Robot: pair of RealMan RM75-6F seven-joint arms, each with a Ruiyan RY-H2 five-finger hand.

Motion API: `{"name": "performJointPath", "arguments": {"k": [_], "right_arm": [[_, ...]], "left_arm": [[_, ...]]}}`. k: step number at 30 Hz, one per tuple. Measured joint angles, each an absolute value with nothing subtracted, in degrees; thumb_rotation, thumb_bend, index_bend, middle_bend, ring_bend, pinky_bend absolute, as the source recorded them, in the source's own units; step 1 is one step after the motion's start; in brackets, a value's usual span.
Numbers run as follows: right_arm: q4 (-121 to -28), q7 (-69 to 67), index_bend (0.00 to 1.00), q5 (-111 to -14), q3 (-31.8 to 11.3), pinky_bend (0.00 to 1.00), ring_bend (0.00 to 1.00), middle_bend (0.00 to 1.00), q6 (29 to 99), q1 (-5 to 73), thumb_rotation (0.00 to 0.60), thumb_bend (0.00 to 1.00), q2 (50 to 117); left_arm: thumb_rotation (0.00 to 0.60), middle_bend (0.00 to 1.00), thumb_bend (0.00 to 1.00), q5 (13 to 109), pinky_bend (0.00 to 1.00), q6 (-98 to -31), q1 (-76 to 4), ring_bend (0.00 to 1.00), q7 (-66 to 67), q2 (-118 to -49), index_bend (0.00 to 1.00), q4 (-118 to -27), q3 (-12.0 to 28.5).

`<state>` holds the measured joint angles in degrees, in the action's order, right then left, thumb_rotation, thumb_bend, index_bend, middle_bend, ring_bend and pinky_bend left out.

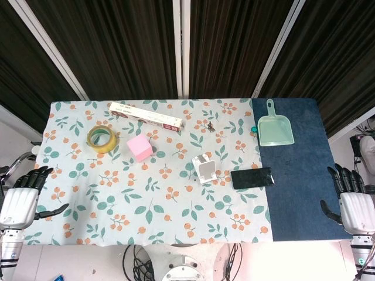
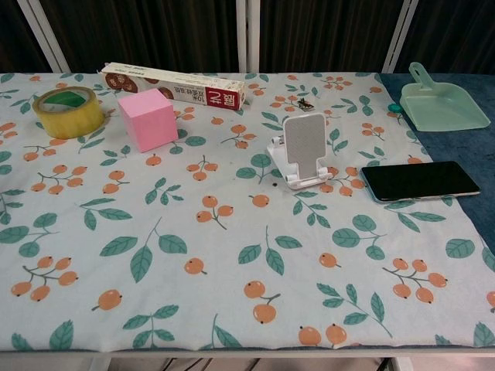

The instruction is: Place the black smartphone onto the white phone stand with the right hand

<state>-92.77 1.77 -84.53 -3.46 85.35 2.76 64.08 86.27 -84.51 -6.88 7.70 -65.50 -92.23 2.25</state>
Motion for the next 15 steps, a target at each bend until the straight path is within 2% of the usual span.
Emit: {"name": "performJointPath", "arguments": {"k": [15], "right_arm": [[-93.93,3.77,0.00,-83.17,-3.74,0.00,0.00,0.00,83.30,3.43,0.600,0.23,63.57]], "left_arm": [[0.292,0.12,0.02,86.06,0.24,-83.85,-7.62,0.14,4.74,-65.60,0.13,-90.60,2.85]]}}
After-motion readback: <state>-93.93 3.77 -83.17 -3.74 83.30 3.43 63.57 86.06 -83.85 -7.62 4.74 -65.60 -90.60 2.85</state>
